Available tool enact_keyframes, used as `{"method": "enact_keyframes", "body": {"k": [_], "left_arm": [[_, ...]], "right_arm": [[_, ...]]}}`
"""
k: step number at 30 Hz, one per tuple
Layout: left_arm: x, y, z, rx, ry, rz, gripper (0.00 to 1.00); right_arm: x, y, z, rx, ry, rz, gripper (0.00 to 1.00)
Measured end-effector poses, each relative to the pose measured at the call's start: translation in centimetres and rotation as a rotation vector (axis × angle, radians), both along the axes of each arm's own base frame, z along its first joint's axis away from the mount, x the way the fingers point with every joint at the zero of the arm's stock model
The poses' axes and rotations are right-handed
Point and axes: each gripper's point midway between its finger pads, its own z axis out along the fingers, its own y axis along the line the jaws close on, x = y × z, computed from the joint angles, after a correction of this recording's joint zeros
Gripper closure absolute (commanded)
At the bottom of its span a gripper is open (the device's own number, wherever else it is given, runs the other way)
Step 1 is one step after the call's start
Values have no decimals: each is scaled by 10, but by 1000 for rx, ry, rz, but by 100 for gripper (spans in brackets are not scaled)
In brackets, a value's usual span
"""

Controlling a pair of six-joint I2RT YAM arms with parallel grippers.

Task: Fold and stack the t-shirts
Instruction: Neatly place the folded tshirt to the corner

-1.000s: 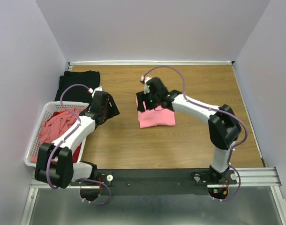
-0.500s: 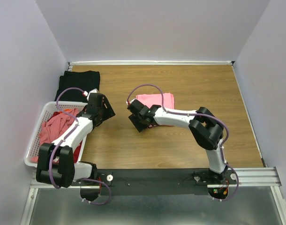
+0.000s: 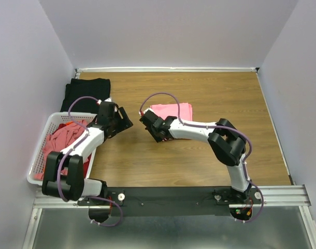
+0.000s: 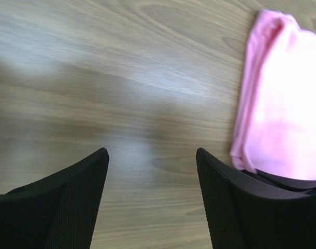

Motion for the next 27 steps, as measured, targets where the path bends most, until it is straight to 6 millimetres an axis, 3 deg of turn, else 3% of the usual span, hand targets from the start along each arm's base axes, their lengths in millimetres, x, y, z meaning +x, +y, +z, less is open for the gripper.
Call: {"method": "enact_keyframes", "body": {"k": [3,7,12,17,27], "left_arm": [[4,-19,-8,-72,26,-50,21],[11,-47,-16,-159,67,-100,19],[27,-90,-7,-273,47,-163,19],[36,-112,-6,-374,40,-170,19],[43,-142,-32,-497,95,-177,18]], "right_arm": [[-1,3,10,29,-2,7,99],[2,9,40,94,-38,10,99],[6,12,67,159,-71,9,99],[6,10,64,173,-62,9,99],[-2,10,52,185,-26,19,99]]}}
